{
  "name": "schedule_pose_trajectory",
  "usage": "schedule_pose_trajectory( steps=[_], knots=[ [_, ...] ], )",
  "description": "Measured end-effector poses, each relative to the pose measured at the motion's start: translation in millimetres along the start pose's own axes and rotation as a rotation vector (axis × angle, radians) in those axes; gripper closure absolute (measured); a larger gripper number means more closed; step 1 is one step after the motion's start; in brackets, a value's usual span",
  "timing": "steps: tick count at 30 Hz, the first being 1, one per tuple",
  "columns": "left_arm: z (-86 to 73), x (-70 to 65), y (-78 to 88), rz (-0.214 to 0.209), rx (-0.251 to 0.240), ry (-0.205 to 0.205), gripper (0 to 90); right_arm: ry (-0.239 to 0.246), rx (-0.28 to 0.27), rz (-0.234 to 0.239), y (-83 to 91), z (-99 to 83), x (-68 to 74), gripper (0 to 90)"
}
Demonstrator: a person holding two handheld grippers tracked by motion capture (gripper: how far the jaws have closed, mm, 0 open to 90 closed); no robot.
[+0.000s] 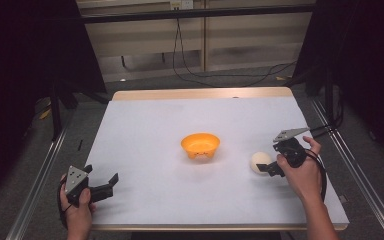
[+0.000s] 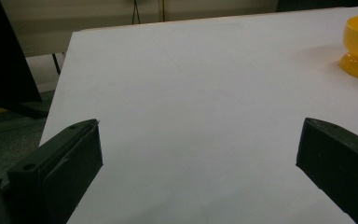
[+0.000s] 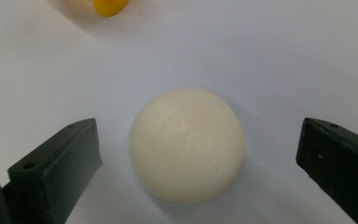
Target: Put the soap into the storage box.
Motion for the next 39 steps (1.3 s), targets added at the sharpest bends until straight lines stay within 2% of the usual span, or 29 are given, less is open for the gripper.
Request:
schedule_pose_trajectory(
  steps=[9, 15, 21, 31, 39],
  knots=[
    [0.0, -0.1, 0.0, 0.000, 0.001, 0.001, 0.0, -0.010, 0.034, 0.010, -10.2, 0.5, 1.0, 0.0],
    [0.0, 0.0, 0.1, -0.001, 0.000, 0.002, 0.0, -0.023, 0.057, -0.007, -14.0, -0.8, 0.5, 8.6],
    [0.0, 0.0, 0.0, -0.002, 0.001, 0.003, 0.0, -0.025, 0.072, 0.000, -17.8, -3.1, 1.3, 16.1],
    [0.0, 0.1, 0.1, -0.002, -0.001, 0.004, 0.0, -0.037, 0.079, 0.018, -23.3, -6.8, 2.8, 22.0],
    [-0.1, 0.1, 0.0, -0.002, 0.000, 0.006, 0.0, -0.033, 0.082, 0.011, -24.1, -7.9, 3.7, 22.6]
  ],
)
Point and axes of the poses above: each handheld gripper's, and its own axes: y roughly backward along the jaws, z roughly out of its top, x roughly to its left, the point moved 4 cm from there along -y, roughly forward along the jaws, and after that the axes turned 11 degrees about -x, right-handed, at the moved point
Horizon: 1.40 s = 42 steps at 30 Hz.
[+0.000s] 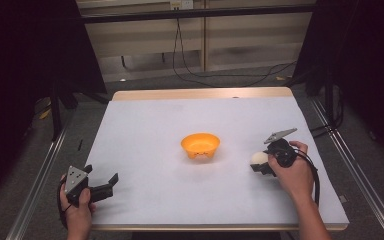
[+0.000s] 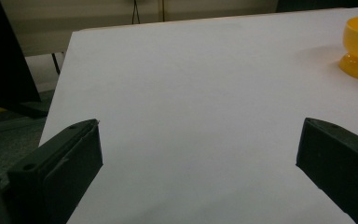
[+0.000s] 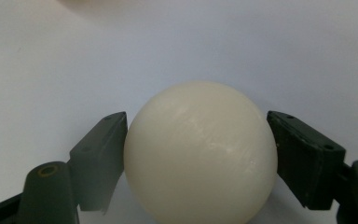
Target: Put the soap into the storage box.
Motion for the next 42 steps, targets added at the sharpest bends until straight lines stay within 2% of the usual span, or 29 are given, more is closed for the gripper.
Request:
schedule_pose_trajectory(
  steps=[11, 15, 23, 32, 42],
  knots=[
    [0.0, 0.1, 0.1, 0.001, -0.001, -0.001, 0.0, -0.010, 0.019, -0.005, -4.4, -3.5, -0.2, 23.5],
    [0.0, 0.1, 0.1, 0.001, -0.001, -0.001, 0.0, 0.025, 0.013, -0.010, -4.8, -3.1, 0.9, 23.8],
    [0.0, 0.1, 0.0, 0.000, 0.000, -0.001, 0.0, 0.026, 0.014, 0.000, -4.2, -2.6, 2.1, 24.0],
    [0.0, 0.1, 0.0, 0.000, 0.000, -0.002, 0.0, 0.009, -0.016, 0.012, 1.1, 3.3, 2.6, 24.0],
    [0.0, 0.0, 0.0, 0.000, -0.001, -0.002, 0.0, 0.009, -0.010, 0.019, 1.9, 11.2, 5.3, 24.0]
  ],
)
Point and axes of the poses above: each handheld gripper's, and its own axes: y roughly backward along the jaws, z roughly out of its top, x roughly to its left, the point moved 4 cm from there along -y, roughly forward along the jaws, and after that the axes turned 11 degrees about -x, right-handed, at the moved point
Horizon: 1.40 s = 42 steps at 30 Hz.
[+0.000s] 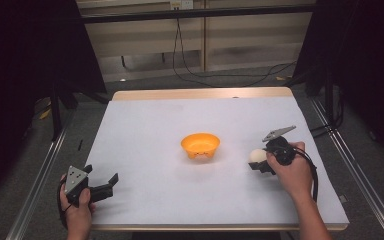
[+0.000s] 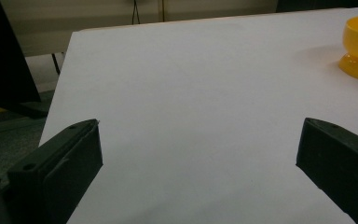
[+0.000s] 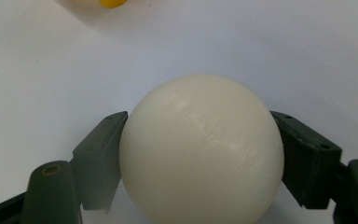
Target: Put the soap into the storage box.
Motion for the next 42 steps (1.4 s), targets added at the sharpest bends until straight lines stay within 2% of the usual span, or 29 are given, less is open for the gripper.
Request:
schedule_pose_trajectory(
  steps=[6, 20, 23, 42],
  knots=[
    [0.1, -0.3, -0.2, 0.000, -0.003, 0.004, 0.0, 0.021, 0.001, 0.003, -1.7, 6.3, 1.0, 24.0],
    [0.1, -0.2, 0.0, 0.002, -0.005, 0.003, 0.0, 0.013, -0.008, 0.028, -6.3, 20.8, 4.8, 24.0],
    [0.1, -0.3, 0.0, 0.000, -0.004, 0.003, 0.0, 0.030, -0.007, 0.039, -8.8, 25.8, 6.7, 24.0],
    [-0.1, -0.8, -0.2, -0.002, 0.003, -0.006, 0.0, 0.059, -0.002, 0.062, -16.9, 48.0, 16.8, 24.0]
  ],
)
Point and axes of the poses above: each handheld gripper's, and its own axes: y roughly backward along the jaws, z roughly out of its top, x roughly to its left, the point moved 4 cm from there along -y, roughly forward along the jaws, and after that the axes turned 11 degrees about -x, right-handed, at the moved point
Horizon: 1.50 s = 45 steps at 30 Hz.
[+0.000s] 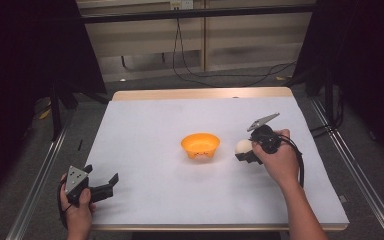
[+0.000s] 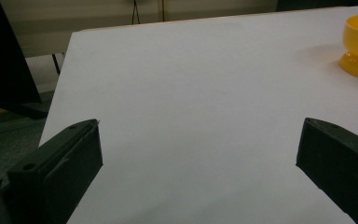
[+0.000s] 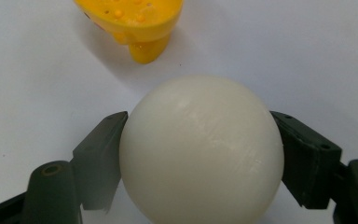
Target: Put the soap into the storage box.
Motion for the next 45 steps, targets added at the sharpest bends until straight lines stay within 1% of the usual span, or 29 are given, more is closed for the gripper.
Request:
schedule_pose_trajectory(
  steps=[5, 13, 20, 22, 24, 25, 27, 28, 29, 31, 35, 38, 40, 45],
  knots=[
    [0.1, 0.3, 0.2, 0.002, -0.002, 0.000, 0.0, 0.009, -0.007, 0.007, -3.4, 5.8, 2.4, 24.0],
    [0.0, 0.3, 0.2, 0.000, -0.001, -0.001, 0.0, 0.018, -0.004, 0.020, -9.4, 14.6, 7.0, 24.0],
    [0.1, 0.3, 0.2, -0.001, -0.001, 0.000, 0.0, 0.028, -0.019, 0.036, -12.9, 21.5, 10.7, 24.0],
    [0.1, 0.3, 0.2, -0.002, -0.001, 0.000, 0.0, 0.023, -0.015, 0.036, -13.1, 22.2, 11.6, 24.1],
    [0.1, 0.4, 0.3, -0.001, -0.002, 0.000, 0.0, 0.037, -0.021, 0.039, -15.7, 24.9, 12.5, 24.0],
    [0.1, 0.4, 0.3, -0.001, -0.002, 0.000, 0.0, 0.028, -0.016, 0.040, -15.8, 25.7, 13.8, 24.0],
    [0.1, 0.5, 0.2, -0.003, 0.000, -0.002, 0.0, 0.030, -0.015, 0.042, -16.8, 27.7, 15.1, 24.0],
    [0.1, 0.5, 0.2, -0.003, 0.000, -0.002, 0.0, 0.040, -0.020, 0.045, -17.6, 28.6, 15.1, 24.0],
    [0.0, 0.0, 0.0, -0.006, -0.001, 0.002, 0.0, 0.033, -0.015, 0.046, -17.9, 29.6, 16.6, 24.0],
    [0.0, 0.1, 0.0, -0.007, 0.000, 0.002, 0.0, 0.044, -0.020, 0.049, -19.5, 31.4, 17.1, 24.0],
    [0.0, 0.0, 0.0, -0.008, -0.001, 0.003, 0.0, 0.042, -0.014, 0.051, -21.6, 32.8, 18.5, 24.0],
    [0.0, 0.3, 0.1, -0.007, 0.000, -0.001, 0.0, 0.053, -0.018, 0.054, -23.6, 35.8, 19.2, 24.0],
    [0.1, 0.3, 0.1, -0.007, 0.000, -0.001, 0.0, 0.047, -0.012, 0.052, -23.3, 37.3, 20.3, 24.0],
    [0.0, 0.2, 0.1, -0.006, -0.002, 0.003, 0.0, 0.057, -0.022, 0.059, -25.7, 41.8, 21.6, 24.0]
  ],
)
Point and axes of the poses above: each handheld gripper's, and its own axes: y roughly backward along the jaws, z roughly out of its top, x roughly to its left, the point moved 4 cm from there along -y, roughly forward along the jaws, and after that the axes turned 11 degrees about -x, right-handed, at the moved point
